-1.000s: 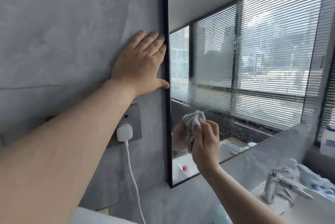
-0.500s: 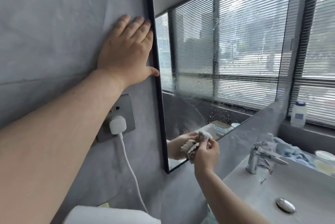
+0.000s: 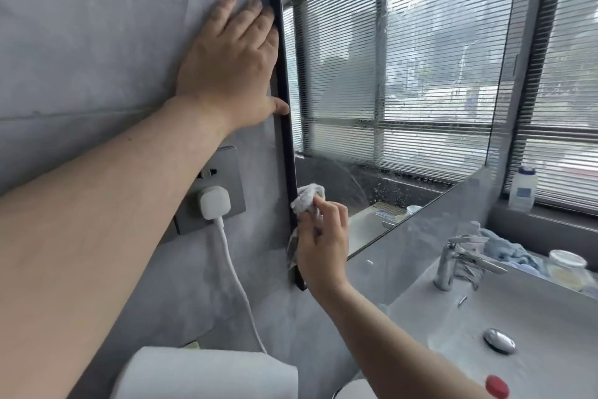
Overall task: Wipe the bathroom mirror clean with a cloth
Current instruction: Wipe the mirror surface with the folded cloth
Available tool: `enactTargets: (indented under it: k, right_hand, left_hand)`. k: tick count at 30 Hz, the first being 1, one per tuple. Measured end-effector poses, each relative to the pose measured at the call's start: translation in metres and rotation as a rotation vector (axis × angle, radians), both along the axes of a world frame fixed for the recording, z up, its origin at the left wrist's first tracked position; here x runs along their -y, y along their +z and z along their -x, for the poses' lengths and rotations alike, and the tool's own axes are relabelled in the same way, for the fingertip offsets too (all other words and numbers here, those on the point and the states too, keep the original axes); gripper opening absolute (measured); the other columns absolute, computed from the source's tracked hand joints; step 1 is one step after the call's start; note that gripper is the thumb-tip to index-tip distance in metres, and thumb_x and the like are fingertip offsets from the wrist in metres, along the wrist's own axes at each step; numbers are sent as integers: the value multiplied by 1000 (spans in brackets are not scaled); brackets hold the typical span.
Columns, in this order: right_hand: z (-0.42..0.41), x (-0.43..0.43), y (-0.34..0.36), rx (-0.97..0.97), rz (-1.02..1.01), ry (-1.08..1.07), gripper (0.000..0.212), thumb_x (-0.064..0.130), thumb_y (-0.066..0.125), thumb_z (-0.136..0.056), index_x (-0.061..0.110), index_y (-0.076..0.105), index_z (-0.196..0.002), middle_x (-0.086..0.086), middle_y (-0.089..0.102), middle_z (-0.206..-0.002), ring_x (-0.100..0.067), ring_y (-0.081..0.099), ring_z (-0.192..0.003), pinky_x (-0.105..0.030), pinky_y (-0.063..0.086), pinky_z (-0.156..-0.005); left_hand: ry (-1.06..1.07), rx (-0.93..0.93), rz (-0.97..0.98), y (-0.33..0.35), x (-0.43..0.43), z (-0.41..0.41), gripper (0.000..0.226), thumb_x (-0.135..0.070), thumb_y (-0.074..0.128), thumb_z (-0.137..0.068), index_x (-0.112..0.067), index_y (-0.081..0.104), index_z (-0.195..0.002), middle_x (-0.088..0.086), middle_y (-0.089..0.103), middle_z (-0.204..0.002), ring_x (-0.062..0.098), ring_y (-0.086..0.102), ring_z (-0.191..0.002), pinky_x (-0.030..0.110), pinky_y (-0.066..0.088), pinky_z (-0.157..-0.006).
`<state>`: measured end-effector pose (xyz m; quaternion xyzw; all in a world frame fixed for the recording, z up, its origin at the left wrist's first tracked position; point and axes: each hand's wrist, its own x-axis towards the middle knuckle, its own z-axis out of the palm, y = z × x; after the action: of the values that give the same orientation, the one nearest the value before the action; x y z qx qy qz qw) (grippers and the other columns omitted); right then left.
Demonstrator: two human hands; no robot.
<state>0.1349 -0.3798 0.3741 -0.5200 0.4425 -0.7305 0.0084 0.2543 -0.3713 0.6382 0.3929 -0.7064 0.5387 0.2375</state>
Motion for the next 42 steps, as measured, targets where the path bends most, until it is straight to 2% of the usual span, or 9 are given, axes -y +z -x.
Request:
enactTargets:
  k: [8,11,16,20,25,31,34,38,42]
  right_hand:
    - [75,40,-38,508,-367,-118,15,23,53,-98,18,53,-113,-6,56,-118,-23,58,-103,-40,47,-95]
    - [99,52,-46,612,-480,-111,16,24,51,-99,18,49,-114,-12,59,-118,-25,61,-97,-36,48,-81]
    - [82,36,-50,498,-431,-74,15,22,53,-98,20,50,-113,-7,61,-111,-24,62,-100,-43,51,-90]
    - [29,-3,-54,-2,-188,-50,23,16,49,-92,9,53,-114,-2,51,-108,-12,46,-94,-22,35,-82]
    - [11,-15,-74,-399,25,0,29,15,50,-89,12,46,-118,0,47,-113,-24,54,-89,-28,45,-81]
    - [51,8,-71,-102,-130,-87,21,10,48,-93,12,52,-113,0,48,-107,-11,47,-93,-30,44,-86]
    - [88,33,-58,152,-306,-178,19,23,44,-91,32,51,-107,-7,53,-110,-26,56,-101,-49,48,-91]
    - [108,52,-62,115,-379,-244,16,36,41,-87,50,46,-92,-14,58,-101,-37,62,-89,-55,54,-80]
    - [74,26,-69,38,-281,-177,8,11,50,-99,15,52,-105,-8,49,-108,-11,45,-94,-29,40,-88]
  left_hand:
    - [-51,-16,-12,0,1,0,109,-71,60,-69,8,40,-140,24,35,-154,36,26,-146,52,9,-122]
    - [-55,-14,-14,0,1,1,109,-71,61,-69,9,40,-140,24,35,-153,36,27,-146,52,9,-122]
    - [-69,-25,-13,0,2,0,110,-69,63,-69,8,37,-142,23,32,-156,35,25,-147,52,8,-122]
    - [-67,-21,-18,0,1,1,109,-69,64,-69,8,37,-143,23,32,-156,35,24,-147,52,8,-122]
    - [-67,-21,-15,-1,2,1,110,-71,60,-70,9,37,-142,24,33,-155,35,25,-147,52,8,-122]
    - [-63,-19,-10,-1,3,0,110,-71,59,-71,8,36,-142,23,32,-155,35,24,-147,52,8,-122]
    - [-57,-16,-1,-2,4,0,108,-71,60,-72,8,37,-142,23,32,-155,35,24,-147,52,8,-122]
    - [-62,-22,-5,-1,5,0,107,-71,59,-72,7,38,-142,23,33,-155,35,24,-147,52,9,-122]
    - [-68,-25,2,-1,6,0,107,-70,61,-71,7,39,-141,23,33,-155,35,25,-146,52,9,-122]
